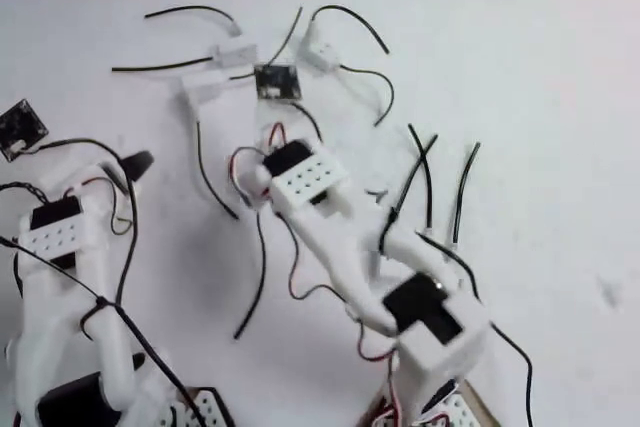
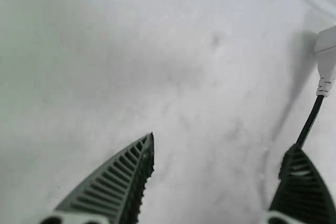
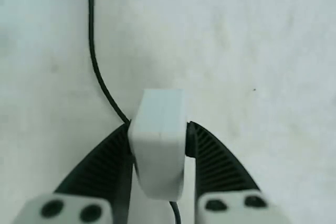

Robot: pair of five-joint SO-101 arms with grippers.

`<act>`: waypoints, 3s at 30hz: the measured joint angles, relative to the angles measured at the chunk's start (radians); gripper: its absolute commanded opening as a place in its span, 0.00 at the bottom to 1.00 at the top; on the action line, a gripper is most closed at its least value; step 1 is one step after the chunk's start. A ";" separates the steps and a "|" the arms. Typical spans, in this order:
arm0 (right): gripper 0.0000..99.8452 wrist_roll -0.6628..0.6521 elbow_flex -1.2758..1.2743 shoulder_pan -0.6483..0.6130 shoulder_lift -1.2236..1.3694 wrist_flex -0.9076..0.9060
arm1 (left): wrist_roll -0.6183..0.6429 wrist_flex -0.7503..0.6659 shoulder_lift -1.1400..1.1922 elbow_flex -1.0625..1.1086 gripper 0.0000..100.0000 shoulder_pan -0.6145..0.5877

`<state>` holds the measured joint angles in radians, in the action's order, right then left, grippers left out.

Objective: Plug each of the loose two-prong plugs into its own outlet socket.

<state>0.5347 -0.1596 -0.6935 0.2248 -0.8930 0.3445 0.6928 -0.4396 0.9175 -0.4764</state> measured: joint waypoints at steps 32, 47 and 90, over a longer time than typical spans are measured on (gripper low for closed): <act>0.25 -0.486 0.588 0.276 0.206 -0.784 | 0.000 0.000 0.000 0.000 0.37 0.000; 0.25 -0.833 0.249 0.671 -0.279 -0.824 | 0.000 0.000 0.000 0.000 0.37 0.014; 0.02 -0.914 -0.189 0.801 0.095 -0.379 | -0.083 0.000 0.000 0.000 0.37 0.127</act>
<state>-0.3798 -0.3483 0.1074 0.3199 -1.2720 0.2616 0.6928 -0.4396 0.9175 -0.3491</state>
